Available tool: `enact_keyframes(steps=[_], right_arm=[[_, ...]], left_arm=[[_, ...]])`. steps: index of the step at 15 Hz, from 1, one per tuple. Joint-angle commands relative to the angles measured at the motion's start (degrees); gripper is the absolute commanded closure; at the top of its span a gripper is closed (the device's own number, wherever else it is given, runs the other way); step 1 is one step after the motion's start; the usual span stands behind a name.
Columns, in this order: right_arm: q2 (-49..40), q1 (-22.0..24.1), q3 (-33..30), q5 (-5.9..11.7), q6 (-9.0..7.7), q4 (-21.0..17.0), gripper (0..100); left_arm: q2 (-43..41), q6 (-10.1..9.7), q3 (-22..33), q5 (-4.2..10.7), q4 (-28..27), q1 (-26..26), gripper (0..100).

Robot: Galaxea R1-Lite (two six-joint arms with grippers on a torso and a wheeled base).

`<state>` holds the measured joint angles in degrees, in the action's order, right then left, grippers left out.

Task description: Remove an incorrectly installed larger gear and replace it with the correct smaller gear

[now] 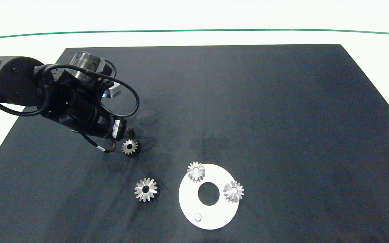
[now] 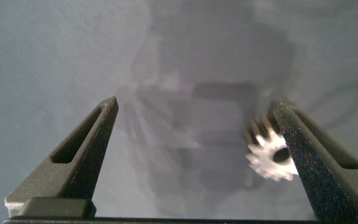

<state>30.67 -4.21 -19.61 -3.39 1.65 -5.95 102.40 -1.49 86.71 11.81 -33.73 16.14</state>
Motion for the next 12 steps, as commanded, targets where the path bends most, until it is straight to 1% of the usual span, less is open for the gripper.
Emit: enact_keyframes(steps=[1,3,6,10,12], right_arm=[[0.09,-0.01,0.02,-0.04,0.02,-0.03,0],[0.09,-0.01,0.02,-0.04,0.02,-0.03,0],[0.0,-0.01,0.1,-0.04,0.02,-0.03,0],[0.0,-0.01,0.45,-0.04,0.02,-0.03,0],[-0.09,-0.01,0.45,-0.04,0.02,-0.03,0]], left_arm=[[-2.82,-2.12,-1.46,0.05,-0.19,3.37,0],[-2.91,-4.4,-2.51,0.14,-0.19,5.83,0],[-2.29,-4.84,-3.92,0.32,-0.11,7.15,0],[-1.06,-4.75,-4.18,0.4,0.42,7.15,0],[-0.1,-4.84,-4.18,1.02,0.51,7.06,0]])
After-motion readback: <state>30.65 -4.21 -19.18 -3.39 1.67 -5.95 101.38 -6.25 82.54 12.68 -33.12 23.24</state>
